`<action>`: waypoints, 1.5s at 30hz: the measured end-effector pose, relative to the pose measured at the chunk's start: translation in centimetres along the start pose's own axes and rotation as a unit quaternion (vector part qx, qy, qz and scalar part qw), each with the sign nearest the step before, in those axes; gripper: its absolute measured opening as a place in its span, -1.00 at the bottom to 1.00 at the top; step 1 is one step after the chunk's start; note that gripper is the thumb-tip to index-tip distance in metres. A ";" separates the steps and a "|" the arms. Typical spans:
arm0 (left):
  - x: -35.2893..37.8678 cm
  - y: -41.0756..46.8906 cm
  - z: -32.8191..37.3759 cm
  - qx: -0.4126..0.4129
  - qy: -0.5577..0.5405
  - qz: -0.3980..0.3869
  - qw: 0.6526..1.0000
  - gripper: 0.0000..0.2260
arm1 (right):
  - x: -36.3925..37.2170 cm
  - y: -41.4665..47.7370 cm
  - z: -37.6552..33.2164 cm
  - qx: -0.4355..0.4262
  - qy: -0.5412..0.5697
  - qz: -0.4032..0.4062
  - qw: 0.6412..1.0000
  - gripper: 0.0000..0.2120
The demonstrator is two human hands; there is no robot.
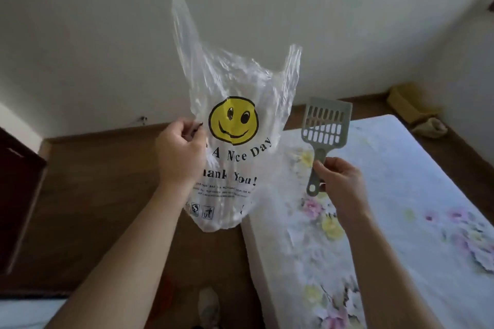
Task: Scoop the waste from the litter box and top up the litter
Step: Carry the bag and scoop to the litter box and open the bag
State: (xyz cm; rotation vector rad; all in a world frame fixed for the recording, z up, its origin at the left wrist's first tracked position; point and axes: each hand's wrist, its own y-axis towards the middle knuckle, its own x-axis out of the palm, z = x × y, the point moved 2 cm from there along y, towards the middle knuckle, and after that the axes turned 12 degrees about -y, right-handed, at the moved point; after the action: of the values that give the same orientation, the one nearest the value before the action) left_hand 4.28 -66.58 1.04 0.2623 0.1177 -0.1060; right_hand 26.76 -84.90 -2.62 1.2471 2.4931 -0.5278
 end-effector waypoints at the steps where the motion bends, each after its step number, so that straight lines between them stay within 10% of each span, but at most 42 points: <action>1: -0.9 1.8 -0.7 0.003 0.011 0.012 1.000 -0.93 | 2.2 1.4 -1.0 -0.006 -0.007 -0.013 1.000 -0.87; 18: 0.0 36.7 -9.9 0.042 0.085 -0.029 0.995 -0.85 | 25.3 24.7 -18.0 -0.001 0.021 -0.033 0.999 -0.89; 35: 23.2 66.4 -15.7 0.047 0.042 -0.205 0.977 -0.89 | 31.5 53.6 -24.3 0.097 0.075 0.116 0.986 -0.90; 45: 42.4 75.5 -16.7 0.024 -0.062 -0.428 0.901 -0.97 | 30.0 63.0 -24.2 0.186 0.135 0.312 0.922 -0.87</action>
State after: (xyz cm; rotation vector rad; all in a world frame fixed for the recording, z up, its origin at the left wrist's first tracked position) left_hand 53.46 6.51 -1.44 0.2361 0.0972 -1.0044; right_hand 58.01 -18.11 -5.65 2.2773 2.0467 -0.7076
